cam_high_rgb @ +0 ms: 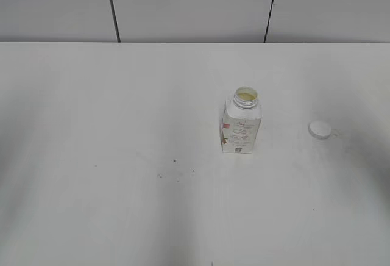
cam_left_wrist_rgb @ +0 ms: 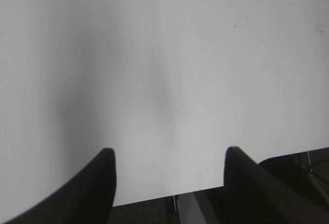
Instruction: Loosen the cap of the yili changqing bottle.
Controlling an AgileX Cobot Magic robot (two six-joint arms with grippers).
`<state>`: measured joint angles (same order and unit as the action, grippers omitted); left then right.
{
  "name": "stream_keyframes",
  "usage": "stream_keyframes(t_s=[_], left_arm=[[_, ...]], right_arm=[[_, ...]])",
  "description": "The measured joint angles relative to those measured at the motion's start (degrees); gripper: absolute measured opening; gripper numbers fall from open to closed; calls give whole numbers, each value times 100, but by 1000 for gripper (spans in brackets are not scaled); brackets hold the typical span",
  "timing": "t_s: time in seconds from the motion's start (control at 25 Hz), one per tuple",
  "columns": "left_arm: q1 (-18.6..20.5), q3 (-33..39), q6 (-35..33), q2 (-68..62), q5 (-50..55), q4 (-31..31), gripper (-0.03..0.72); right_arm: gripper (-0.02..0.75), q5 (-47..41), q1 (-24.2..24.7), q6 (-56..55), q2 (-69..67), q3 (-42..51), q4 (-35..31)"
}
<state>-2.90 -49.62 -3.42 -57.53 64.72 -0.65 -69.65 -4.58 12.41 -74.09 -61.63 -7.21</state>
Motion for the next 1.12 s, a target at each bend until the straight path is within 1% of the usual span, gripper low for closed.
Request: stream_keyframes(t_s=[0.32,0.72,0.84,1.12], left_arm=[[0,841,0,1172,-145,96,419],[0,1747,5,2224,-491,412,419],[0,1883,5,2378,-490,440,419],[0,1941,5,2996,-469,484,419]], right_arm=[[501,-7,0,0,964,762,-60],[501,-1,0,-6,1987,934,-72],[501,-6,0,-6,2236,934,-72],[501,-11,0,-6,2877,959,-74]])
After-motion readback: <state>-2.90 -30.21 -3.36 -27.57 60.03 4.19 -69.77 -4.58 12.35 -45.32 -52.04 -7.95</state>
